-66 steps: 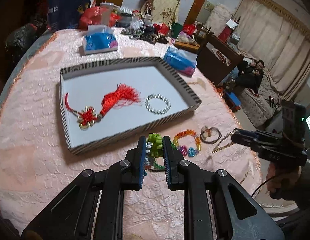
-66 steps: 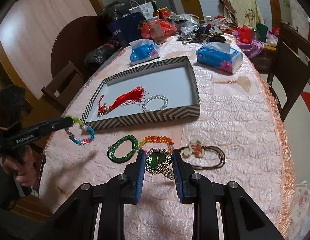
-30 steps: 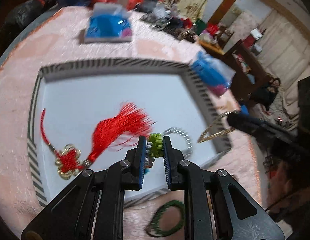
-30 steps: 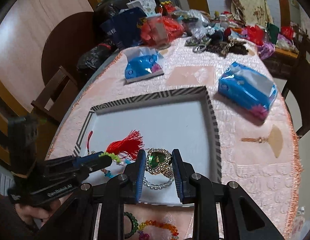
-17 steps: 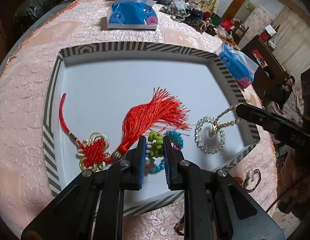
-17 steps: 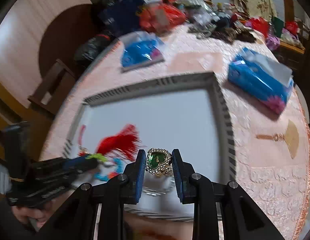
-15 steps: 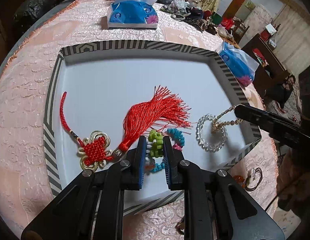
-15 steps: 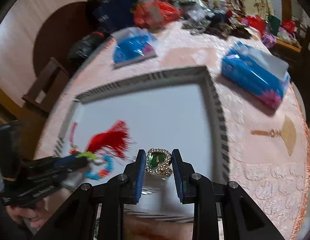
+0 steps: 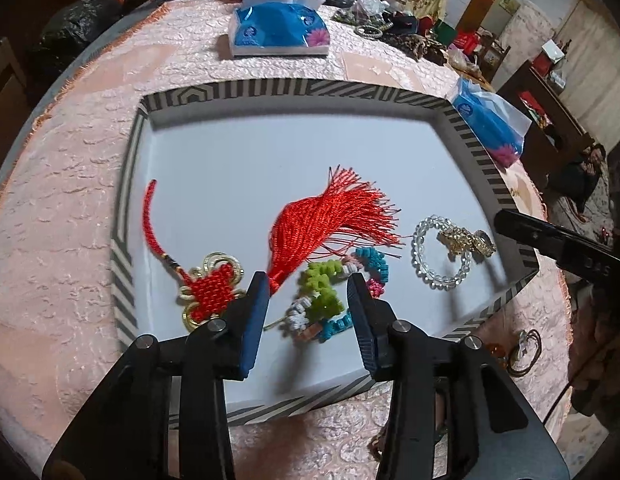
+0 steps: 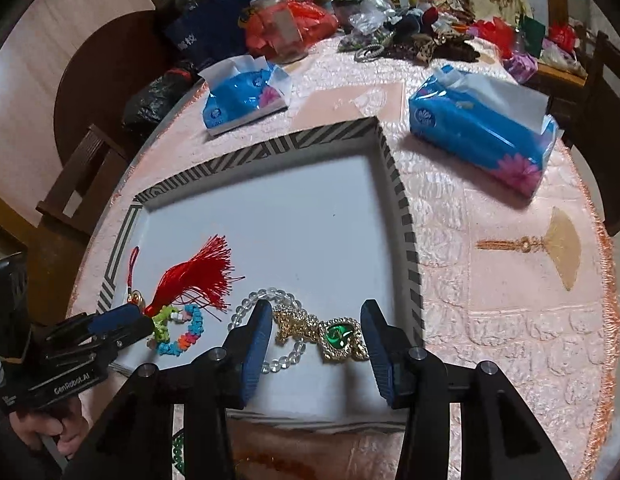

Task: Organize jewelry
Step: 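Lower both held items into the tray and open both tools, then grasp the green bead bracelet with the left tool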

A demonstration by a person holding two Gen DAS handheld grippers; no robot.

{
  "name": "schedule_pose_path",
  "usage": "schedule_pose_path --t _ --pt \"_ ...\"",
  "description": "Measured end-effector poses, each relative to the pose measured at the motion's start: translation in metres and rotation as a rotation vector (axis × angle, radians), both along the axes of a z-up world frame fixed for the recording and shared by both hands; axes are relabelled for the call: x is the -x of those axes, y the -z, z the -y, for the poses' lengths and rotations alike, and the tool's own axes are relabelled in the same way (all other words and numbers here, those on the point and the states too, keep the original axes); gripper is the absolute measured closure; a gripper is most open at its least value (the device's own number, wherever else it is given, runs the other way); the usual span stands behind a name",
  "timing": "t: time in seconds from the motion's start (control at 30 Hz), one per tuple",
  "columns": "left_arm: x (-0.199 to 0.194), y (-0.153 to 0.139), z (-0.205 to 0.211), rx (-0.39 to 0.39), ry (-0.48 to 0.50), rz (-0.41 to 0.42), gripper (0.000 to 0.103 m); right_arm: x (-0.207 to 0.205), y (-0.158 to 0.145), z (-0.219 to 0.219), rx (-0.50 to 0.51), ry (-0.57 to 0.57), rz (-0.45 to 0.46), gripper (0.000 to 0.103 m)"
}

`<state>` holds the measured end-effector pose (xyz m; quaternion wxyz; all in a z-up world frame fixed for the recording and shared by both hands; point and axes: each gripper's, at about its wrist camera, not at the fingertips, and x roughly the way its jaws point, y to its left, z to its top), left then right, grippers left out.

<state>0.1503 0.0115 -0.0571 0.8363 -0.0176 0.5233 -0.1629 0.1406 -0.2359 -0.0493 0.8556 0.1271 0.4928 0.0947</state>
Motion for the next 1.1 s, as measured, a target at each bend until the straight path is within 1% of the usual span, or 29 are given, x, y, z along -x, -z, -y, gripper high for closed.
schedule_pose_path --t 0.17,0.3,0.37,0.47,0.5,0.57,0.7,0.73,0.8,0.83,0.87,0.9,0.93,1.03,1.1 --pt "0.010 -0.011 -0.005 -0.019 0.000 0.036 0.063 0.017 -0.011 0.007 -0.001 0.023 0.028 0.059" --pt "0.029 -0.024 -0.008 -0.006 0.011 0.079 0.063 0.048 -0.018 0.013 0.018 0.030 0.063 0.059" --pt "0.049 -0.033 -0.006 0.019 0.059 0.108 0.063 0.067 -0.018 0.014 0.036 0.028 0.073 0.059" --pt "0.080 -0.035 0.000 0.028 0.139 0.125 0.063 0.102 -0.013 0.015 0.050 0.019 0.093 0.059" --pt "0.089 -0.033 0.003 0.023 0.165 0.119 0.063 0.114 -0.010 0.014 0.055 0.018 0.098 0.059" --pt "0.108 -0.019 0.011 0.016 0.220 0.083 0.063 0.136 -0.003 0.012 0.056 0.004 0.096 0.059" --pt "0.121 0.004 0.024 0.015 0.248 0.018 0.063 0.172 0.018 0.002 0.063 -0.029 0.063 0.059" --pt "0.122 0.006 0.027 0.008 0.255 0.016 0.064 0.179 0.025 -0.002 0.063 -0.040 0.048 0.059" --pt "0.120 0.008 0.031 0.018 0.262 0.002 0.071 0.191 0.038 -0.008 0.077 -0.058 0.023 0.059" --pt "0.120 0.008 0.034 0.021 0.262 -0.002 0.074 0.196 0.042 -0.009 0.082 -0.057 0.026 0.059" --pt "0.119 0.008 0.036 0.024 0.263 -0.001 0.075 0.201 0.042 -0.009 0.088 -0.055 0.051 0.059" --pt "0.118 0.008 0.039 0.025 0.266 -0.004 0.076 0.204 0.043 -0.009 0.092 -0.059 0.056 0.059" --pt "0.121 0.008 0.041 0.026 0.269 -0.002 0.078 0.206 0.044 -0.008 0.093 -0.060 0.060 0.059" --pt "0.124 0.006 0.053 0.036 0.309 -0.002 0.079 0.211 0.045 -0.007 0.097 -0.071 0.086 0.059" --pt "0.125 0.007 0.064 0.027 0.334 0.002 0.079 0.215 0.047 -0.008 0.111 -0.072 0.111 0.058"
